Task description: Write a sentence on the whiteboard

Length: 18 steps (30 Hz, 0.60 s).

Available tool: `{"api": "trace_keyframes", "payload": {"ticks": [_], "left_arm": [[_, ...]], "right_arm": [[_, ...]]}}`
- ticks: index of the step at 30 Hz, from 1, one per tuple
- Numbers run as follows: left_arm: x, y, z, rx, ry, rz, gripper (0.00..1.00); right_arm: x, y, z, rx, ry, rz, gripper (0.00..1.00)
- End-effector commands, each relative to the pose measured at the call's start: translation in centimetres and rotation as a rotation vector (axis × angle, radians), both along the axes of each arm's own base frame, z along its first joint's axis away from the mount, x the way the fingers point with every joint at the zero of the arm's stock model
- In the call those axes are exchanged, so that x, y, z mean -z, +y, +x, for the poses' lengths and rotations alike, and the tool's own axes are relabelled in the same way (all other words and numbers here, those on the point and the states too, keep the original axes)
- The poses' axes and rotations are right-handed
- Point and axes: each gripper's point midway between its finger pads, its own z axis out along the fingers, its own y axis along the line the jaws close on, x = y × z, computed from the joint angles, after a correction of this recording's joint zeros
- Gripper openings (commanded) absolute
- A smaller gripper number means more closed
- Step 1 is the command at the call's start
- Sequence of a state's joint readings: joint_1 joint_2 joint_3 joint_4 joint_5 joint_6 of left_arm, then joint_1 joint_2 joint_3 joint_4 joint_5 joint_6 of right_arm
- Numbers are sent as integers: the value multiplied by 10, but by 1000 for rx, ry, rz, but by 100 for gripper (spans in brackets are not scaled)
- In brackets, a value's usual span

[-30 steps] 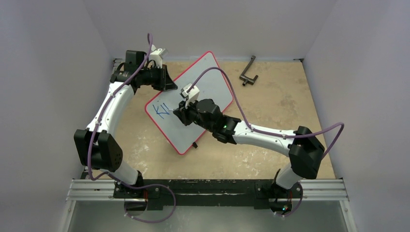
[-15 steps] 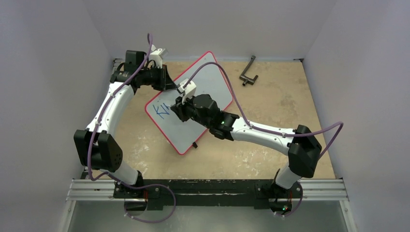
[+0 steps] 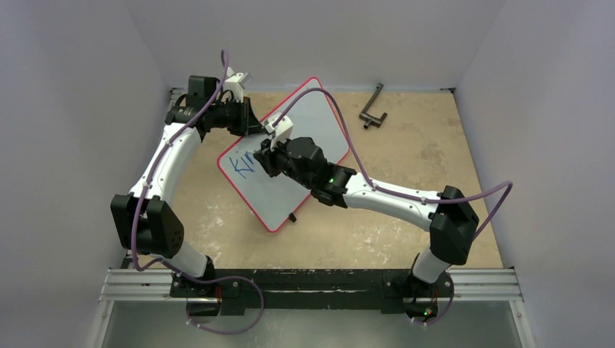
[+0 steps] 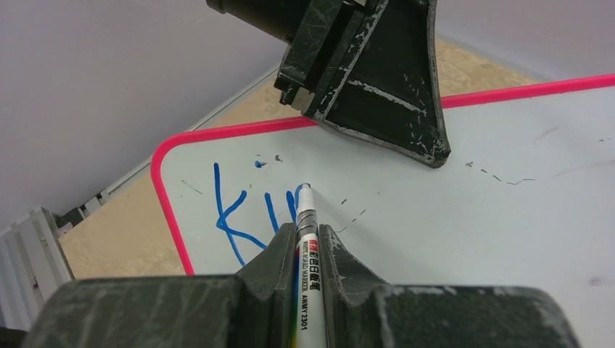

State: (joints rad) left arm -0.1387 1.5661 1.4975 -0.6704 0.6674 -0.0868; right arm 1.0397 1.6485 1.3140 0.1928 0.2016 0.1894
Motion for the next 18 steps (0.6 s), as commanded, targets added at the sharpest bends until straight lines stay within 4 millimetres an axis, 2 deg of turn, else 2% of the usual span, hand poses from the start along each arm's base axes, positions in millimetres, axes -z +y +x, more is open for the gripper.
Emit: {"api": "trace_keyframes", "payload": {"ticks": [1, 7, 18], "left_arm": [[14, 7, -16, 1, 35, 87, 0], [14, 7, -16, 0, 34, 87, 0], [15, 7, -16, 0, 34, 88, 0]], "right_arm": [[1, -11, 19, 83, -5, -19, 0], [10, -20, 19, 98, 6, -36, 0], [36, -28, 7, 75, 59, -56, 0]]}}
